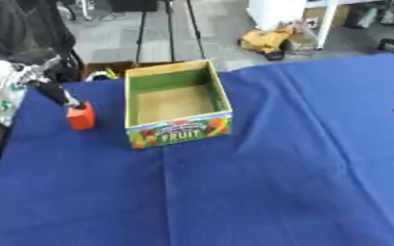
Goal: Pick up objects on the table and place them in the box.
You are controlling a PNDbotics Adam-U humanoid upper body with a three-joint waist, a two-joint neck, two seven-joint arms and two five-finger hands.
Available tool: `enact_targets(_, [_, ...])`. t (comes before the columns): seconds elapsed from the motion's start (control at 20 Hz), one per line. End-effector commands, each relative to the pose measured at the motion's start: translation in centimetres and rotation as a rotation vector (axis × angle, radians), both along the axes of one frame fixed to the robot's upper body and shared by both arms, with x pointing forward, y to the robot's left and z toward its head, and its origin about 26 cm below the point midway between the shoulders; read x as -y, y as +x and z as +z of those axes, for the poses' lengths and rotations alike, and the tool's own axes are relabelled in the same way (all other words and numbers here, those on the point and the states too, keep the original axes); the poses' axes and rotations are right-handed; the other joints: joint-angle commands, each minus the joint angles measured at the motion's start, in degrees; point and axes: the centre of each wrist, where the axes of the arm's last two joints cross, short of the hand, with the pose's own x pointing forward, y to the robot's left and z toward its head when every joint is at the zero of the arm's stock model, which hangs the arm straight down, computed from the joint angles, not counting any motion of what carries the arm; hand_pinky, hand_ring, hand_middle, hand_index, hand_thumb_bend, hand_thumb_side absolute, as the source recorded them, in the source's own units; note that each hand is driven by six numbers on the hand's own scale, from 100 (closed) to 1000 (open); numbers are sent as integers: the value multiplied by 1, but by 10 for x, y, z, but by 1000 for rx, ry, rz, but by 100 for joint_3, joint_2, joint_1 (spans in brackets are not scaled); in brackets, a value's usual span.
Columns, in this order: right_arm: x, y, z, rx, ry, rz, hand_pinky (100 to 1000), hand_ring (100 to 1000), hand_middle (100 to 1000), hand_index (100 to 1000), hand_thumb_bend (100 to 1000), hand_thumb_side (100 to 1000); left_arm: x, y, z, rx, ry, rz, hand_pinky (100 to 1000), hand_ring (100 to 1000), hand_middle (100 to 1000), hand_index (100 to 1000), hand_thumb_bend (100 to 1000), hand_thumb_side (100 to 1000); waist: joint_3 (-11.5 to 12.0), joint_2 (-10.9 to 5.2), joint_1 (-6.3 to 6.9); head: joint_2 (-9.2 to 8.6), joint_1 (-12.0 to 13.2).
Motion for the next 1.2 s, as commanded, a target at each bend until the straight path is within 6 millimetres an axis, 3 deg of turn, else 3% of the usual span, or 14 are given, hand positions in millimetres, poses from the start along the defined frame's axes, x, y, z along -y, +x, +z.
enact_targets(0.05, [3, 0, 15, 37, -28, 6, 529, 661, 713, 848, 264, 532, -10, 0, 12, 19, 10, 14, 832, 765, 722, 862, 803, 241, -24, -47, -21, -37, 12])
enact_targets(0.65, [3, -1, 14, 38, -26, 6, 529, 662, 712, 849, 261, 531, -27, -6, -5, -3, -73, 61, 825, 743, 692, 848, 680, 186, -53, 93, -57, -76, -13])
enact_targets(1.2, [3, -1, 14, 39, -24, 8, 529, 662, 711, 850, 258, 532, -27, -7, -1, 100, -37, 61, 849, 771, 721, 848, 670, 199, -99, 167, -82, -64, -35])
